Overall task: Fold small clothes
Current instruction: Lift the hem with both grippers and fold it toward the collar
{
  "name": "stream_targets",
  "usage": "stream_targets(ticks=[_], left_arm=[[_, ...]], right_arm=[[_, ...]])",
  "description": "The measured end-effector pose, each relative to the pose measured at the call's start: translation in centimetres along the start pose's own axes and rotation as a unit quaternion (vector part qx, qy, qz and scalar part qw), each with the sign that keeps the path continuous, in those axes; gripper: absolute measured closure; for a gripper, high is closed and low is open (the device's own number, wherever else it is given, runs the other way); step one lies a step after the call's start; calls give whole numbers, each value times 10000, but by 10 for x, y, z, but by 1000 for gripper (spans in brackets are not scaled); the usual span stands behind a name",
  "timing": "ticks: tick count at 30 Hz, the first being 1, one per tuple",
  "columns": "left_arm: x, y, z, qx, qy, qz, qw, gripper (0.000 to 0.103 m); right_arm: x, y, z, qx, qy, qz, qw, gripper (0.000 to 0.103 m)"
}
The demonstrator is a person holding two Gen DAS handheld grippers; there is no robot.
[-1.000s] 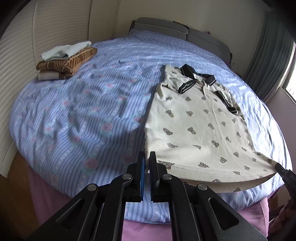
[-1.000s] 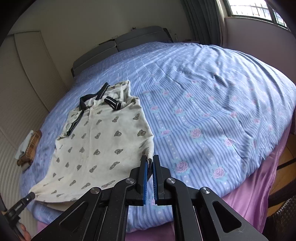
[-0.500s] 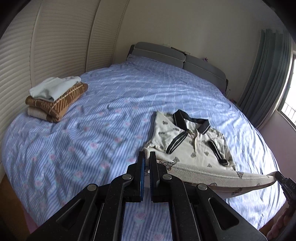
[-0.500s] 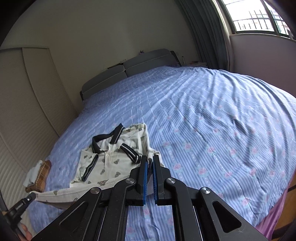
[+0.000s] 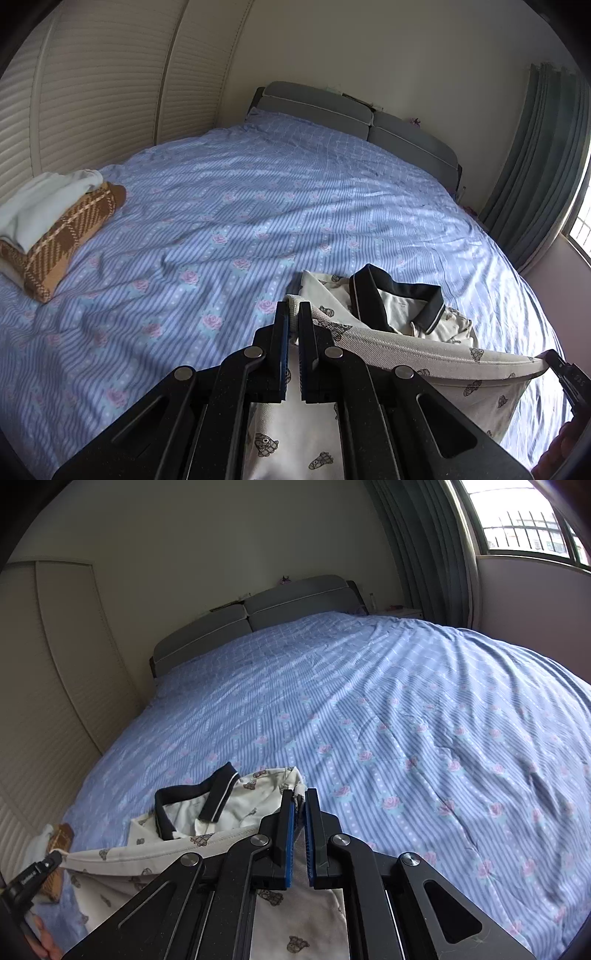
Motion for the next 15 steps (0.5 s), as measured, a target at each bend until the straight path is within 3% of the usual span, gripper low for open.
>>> stream_targets(ticks=[8, 15], left_arm=[[79, -14, -11, -20, -10, 218, 9998, 96], [124, -6, -10, 80, -158, 393, 9991, 96]], right_arm=[[73, -15, 0, -31, 131, 126, 9998, 97], [123, -6, -6, -52, 179, 426, 9989, 97]])
Point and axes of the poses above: each gripper's, at about its wrist camera, not at the fingertips, and x roughly the way its jaws point, z to its left, y to its underside, the point moved 8 cm from there along x, roughly the way its jaws point, and after that the axes turned 3 degrees about -x, right-handed, at the moved point
